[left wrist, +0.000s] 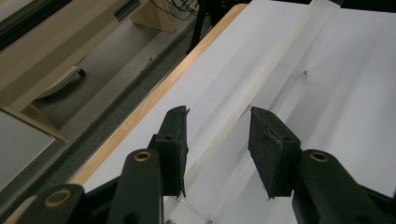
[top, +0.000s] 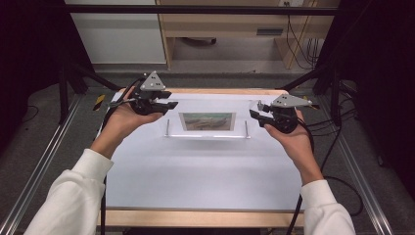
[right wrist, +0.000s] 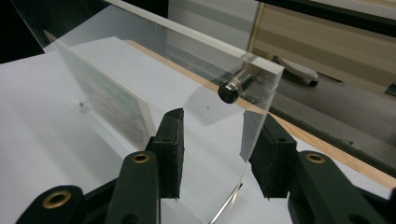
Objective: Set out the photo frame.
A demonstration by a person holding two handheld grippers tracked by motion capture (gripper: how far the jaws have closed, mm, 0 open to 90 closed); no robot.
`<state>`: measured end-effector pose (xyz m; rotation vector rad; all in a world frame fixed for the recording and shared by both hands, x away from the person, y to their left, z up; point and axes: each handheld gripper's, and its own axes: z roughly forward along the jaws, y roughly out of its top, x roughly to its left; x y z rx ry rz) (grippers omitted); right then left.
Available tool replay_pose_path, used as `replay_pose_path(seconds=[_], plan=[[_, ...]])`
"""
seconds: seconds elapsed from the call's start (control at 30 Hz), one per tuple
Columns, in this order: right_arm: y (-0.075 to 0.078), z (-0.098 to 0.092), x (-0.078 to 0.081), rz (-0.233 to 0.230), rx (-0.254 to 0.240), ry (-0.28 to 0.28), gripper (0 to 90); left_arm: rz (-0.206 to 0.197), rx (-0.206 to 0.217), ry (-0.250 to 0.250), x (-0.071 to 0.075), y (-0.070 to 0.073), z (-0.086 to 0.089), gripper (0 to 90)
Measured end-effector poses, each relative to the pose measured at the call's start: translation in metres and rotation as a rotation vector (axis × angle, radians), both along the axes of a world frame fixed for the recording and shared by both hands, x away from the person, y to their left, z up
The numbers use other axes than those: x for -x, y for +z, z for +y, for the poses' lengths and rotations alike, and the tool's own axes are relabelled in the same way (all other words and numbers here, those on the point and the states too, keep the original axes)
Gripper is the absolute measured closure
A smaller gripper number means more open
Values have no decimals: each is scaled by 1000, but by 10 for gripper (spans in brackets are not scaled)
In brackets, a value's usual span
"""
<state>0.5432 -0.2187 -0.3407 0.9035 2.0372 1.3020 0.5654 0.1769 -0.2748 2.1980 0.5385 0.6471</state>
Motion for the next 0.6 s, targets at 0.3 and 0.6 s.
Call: replay_pose_path(seconds=[0.3,0.6], plan=[[2,0,-6,15,-3,-3,585,-20,69,54,-3,0,4,437],[3,1,-11,25,-7,-14,582,-44,197,100,8,9,12,306]])
